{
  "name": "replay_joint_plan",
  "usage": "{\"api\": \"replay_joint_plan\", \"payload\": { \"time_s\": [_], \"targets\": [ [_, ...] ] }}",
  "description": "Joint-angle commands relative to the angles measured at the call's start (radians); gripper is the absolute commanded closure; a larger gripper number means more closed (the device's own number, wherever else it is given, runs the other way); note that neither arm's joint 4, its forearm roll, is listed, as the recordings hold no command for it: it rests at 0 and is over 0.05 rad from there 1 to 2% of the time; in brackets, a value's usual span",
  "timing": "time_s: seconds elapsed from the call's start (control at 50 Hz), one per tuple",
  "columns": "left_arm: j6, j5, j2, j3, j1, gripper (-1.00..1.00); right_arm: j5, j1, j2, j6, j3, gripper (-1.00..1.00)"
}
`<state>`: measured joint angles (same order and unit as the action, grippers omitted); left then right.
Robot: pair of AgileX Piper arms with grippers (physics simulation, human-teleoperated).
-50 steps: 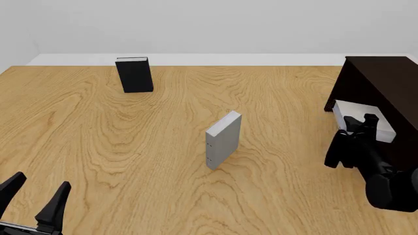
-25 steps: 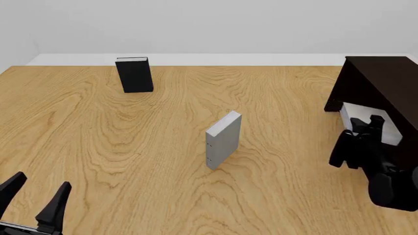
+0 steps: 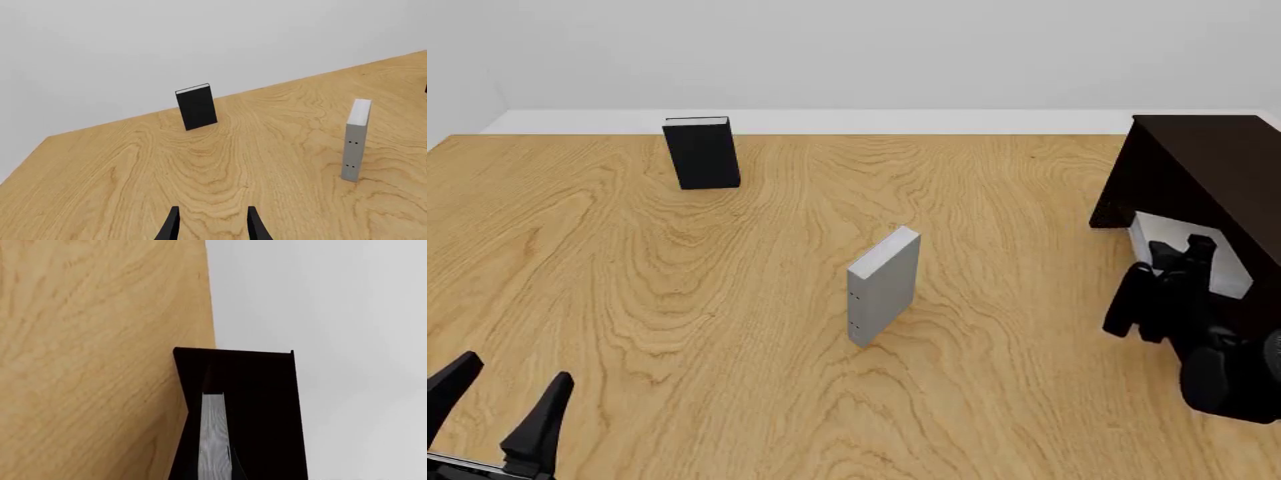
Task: Pick up the book on the right and place it on the cabinet shelf.
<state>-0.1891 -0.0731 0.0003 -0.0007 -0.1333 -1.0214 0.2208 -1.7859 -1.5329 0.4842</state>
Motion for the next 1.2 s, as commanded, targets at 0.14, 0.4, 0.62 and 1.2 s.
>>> {"api": "replay_joint_plan", "payload": {
  "time_s": [0.14,0.4,0.62,1.2],
  "targets": [
    [0.001,-0.003,0.000,0.000,0.001,-1.00,-0.006,0.015,-0.029,0.020,0.040,1.00],
    [-0.001,-0.011,0.000,0.000,0.000,-1.00,0.000,0.027,-0.064,0.021,0.071,1.00],
    [-0.001,-0.011,0.000,0.001,0.003,-1.00,-0.005,0.038,-0.091,0.023,0.075,1.00],
    [-0.002,-0.010,0.000,0.001,-0.002,-1.00,0.150,0.028,-0.053,0.110,0.086,1.00]
  ]
}}
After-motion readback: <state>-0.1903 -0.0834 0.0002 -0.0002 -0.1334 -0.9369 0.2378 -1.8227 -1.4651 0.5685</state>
